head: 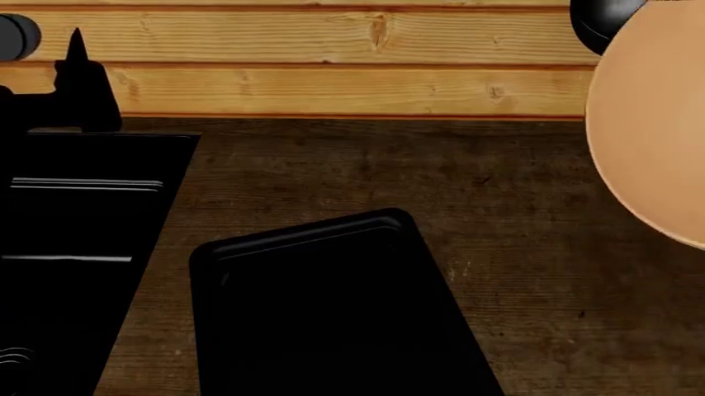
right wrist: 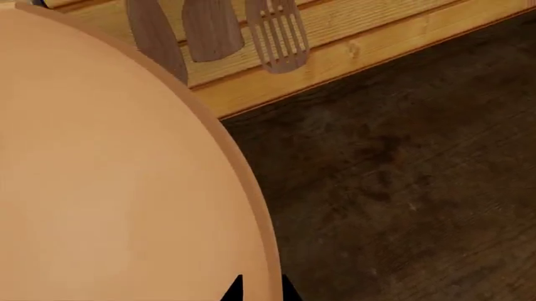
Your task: Move the fresh-baked cupcake off the tray onto the counter, and place the bowl used for mixing into the sink.
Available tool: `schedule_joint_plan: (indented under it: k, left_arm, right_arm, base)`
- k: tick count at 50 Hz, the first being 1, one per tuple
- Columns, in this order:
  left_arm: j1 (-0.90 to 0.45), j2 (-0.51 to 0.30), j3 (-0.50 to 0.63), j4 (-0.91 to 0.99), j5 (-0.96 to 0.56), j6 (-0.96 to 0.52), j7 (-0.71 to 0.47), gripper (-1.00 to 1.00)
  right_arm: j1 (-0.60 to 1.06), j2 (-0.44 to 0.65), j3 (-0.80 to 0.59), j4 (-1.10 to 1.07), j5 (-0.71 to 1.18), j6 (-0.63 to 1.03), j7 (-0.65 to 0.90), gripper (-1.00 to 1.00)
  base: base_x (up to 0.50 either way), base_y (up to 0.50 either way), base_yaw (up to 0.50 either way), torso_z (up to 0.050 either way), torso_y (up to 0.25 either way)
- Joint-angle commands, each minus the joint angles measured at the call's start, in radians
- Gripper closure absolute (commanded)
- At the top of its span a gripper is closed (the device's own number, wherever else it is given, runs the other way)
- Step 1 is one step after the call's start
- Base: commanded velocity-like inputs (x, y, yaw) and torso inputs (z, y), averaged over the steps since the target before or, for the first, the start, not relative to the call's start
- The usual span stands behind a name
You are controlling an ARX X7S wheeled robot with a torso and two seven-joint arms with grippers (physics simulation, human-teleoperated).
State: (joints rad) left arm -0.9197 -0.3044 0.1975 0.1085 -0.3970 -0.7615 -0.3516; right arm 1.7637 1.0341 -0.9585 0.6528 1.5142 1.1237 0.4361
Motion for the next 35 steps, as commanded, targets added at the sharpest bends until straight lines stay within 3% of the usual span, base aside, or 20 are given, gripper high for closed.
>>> schedule_joint_plan:
  k: [1, 17, 35]
  left_arm:
    - [0.000, 0.003, -0.010, -0.002, -0.007, 0.005, 0.003, -1.00]
    - [-0.011, 0.000, -0.012, -0.009, -0.013, 0.007, 0.002, -1.00]
    - [-0.009, -0.003, -0.009, -0.004, -0.018, 0.006, -0.003, -1.00]
  right_arm:
    - [0.022, -0.039, 0.045, -0.026, 0.044, -0.021, -0.006, 1.00]
    - [0.008, -0.090, 0.071, -0.039, 0.077, -0.056, -0.036, 1.00]
    - [-0.083, -0.175, 0.163, -0.132, 0.257, -0.109, -0.007, 1.00]
  base:
    - [0.00, 0.00, 0.00, 0.000, 0.000]
    - [0.00, 0.00, 0.00, 0.000, 0.000]
    - [0.00, 0.00, 0.00, 0.000, 0.000]
